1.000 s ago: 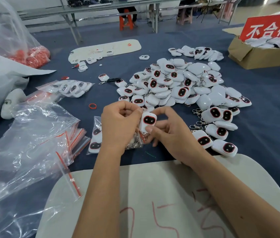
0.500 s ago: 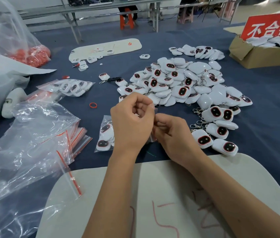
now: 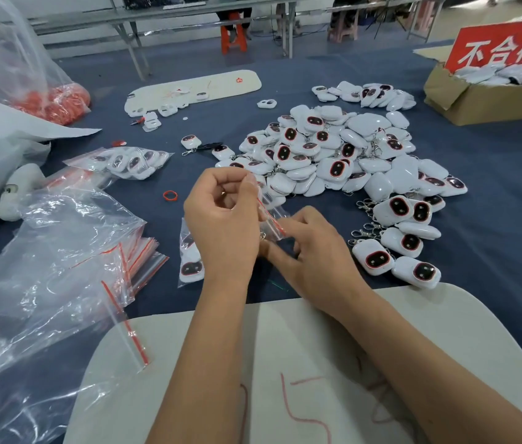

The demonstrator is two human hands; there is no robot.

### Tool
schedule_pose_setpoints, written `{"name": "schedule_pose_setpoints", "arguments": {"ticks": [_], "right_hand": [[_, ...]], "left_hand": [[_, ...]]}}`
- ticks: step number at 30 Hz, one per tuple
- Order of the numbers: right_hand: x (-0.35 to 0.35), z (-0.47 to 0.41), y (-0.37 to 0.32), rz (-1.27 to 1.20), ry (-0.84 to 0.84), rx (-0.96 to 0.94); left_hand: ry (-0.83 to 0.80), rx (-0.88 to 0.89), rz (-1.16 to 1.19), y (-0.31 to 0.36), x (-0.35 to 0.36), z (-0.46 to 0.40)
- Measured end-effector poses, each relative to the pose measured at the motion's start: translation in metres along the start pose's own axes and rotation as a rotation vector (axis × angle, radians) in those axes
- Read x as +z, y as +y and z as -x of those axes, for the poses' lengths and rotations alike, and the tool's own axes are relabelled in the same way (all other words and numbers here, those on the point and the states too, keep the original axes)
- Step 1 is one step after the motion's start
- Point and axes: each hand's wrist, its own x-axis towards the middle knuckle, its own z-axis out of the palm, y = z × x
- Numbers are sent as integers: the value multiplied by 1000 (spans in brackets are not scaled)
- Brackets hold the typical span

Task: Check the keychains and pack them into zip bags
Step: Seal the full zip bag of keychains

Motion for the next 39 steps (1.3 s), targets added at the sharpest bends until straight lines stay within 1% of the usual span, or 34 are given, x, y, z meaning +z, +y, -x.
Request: {"name": "schedule_pose_setpoints", "arguments": {"ticks": [2, 4, 6, 7, 8, 9, 11, 13, 14, 15, 16, 18, 20, 22, 23, 24, 26, 28, 31, 33, 34, 36, 38, 39], "right_hand": [[-3, -3, 6, -189, 30, 0], [-8, -4, 9, -516, 31, 17], [-13, -5, 9, -890, 69, 63], [-14, -7, 9, -1054, 79, 84], [-16, -9, 10, -1183, 87, 101], [-19, -10, 10, -1288, 91, 118], [-23, -12, 11, -1434, 97, 167], [-23, -12, 12, -1445, 130, 196], [-22, -12, 12, -1411, 160, 208], [-21, -12, 12, -1359, 194, 229], [-21, -12, 11, -1298, 228, 258], [-21, -14, 11, -1221, 273, 317], [-24, -15, 14, -1235, 266, 315], [-26, -16, 13, -1282, 242, 282], [-27, -16, 14, -1300, 233, 273], [-27, -16, 14, -1305, 226, 278], [-26, -16, 17, -1236, 218, 324], [-23, -16, 19, -1094, 192, 330], [-20, -14, 22, -882, 194, 310], [-21, -14, 24, -868, 190, 327], [-21, -14, 24, -882, 177, 330], [-22, -14, 23, -877, 157, 316], [-21, -14, 21, -868, 144, 315], [-21, -14, 21, -867, 140, 323]], "left_hand": [[-26, -8, 37, 0, 0, -2], [-30, 27, -12, 0, -3, -3], [-27, 112, -193, -2, -8, -4], [-48, 144, -288, -3, -12, -5], [-91, 136, -341, -4, -15, -5], [-153, 82, -346, -6, -18, -6], [-332, -135, -266, -7, -21, -7], [-536, -380, -150, -6, -21, -5], [-616, -477, -108, -6, -21, -4], [-669, -531, -87, -4, -21, -3], [-679, -555, -71, -3, -22, -3], [-606, -613, 11, -2, -23, -5], [-532, -696, 157, -1, -24, -6], [-541, -771, 312, 0, -22, -6], [-557, -799, 352, 1, -21, -4], [-565, -815, 343, 2, -20, -3], [-584, -827, 246, 1, -18, 0], [-652, -840, 160, 0, -19, 3], [-736, -894, 197, 1, -23, 3], [-753, -912, 174, 3, -25, 2], [-732, -879, 121, 2, -25, 1], [-630, -745, 36, -1, -24, -2], [-511, -616, -5, -6, -26, -6], [-484, -581, -19, -8, -29, -9]]}}
